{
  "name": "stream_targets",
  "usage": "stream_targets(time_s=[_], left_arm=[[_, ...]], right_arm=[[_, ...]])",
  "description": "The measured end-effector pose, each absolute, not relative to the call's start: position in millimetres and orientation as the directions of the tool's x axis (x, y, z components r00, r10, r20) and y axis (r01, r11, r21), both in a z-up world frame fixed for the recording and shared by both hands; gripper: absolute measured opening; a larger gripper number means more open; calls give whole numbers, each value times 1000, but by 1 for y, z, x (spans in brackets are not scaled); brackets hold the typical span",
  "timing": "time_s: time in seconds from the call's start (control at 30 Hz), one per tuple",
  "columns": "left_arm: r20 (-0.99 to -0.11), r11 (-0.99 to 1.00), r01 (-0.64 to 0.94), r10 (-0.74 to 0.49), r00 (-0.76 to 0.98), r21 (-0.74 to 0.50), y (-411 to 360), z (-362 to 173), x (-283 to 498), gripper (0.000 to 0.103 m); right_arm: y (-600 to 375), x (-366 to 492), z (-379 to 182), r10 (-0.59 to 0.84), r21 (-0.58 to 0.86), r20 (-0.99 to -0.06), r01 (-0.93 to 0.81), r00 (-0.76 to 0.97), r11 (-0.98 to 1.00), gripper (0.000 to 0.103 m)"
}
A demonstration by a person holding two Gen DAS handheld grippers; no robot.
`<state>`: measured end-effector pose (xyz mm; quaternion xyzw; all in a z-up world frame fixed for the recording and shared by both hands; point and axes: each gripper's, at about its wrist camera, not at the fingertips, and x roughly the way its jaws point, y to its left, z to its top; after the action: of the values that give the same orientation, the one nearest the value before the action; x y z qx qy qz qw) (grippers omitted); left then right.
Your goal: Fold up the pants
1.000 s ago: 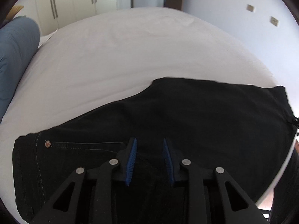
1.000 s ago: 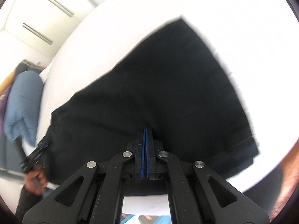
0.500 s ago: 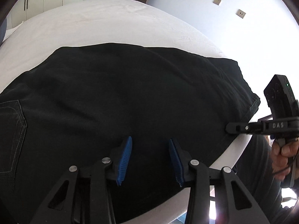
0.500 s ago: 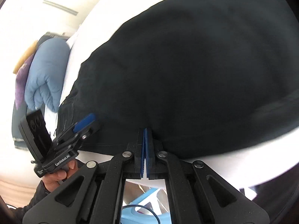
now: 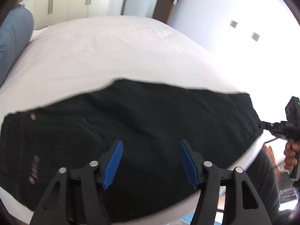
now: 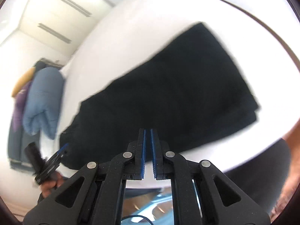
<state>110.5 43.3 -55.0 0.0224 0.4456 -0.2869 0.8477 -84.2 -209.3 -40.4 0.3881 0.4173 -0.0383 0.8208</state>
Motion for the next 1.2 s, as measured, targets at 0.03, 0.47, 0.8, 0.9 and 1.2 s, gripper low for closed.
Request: stream_targets(time_s=[0.03,0.47,0.8,0.9,1.2], left_arm=[[-772,839,498,-461,438,-220,48,-57,126,65],[-836,919,318,-358,417,-235,137,-99,192,43],[-851,821,524,-428,303,-227,17,-118,262,59],[-811,806,496,-506,293,-324,39,-128,277,39],[-819,884,344,-437,372,-316,124,-122,298,5]], right_arm=[[-198,-64,-41,290,625,-690,343,663,701,7],[-229,-41,-101,192,577,-767,530,612,621,0],[-155,14,-100,210,529,-787,460,580,713,0],[-172,16,-118,228,567,-772,480,594,669,0],[-249,-23,-133,149,565,-762,535,630,628,0]])
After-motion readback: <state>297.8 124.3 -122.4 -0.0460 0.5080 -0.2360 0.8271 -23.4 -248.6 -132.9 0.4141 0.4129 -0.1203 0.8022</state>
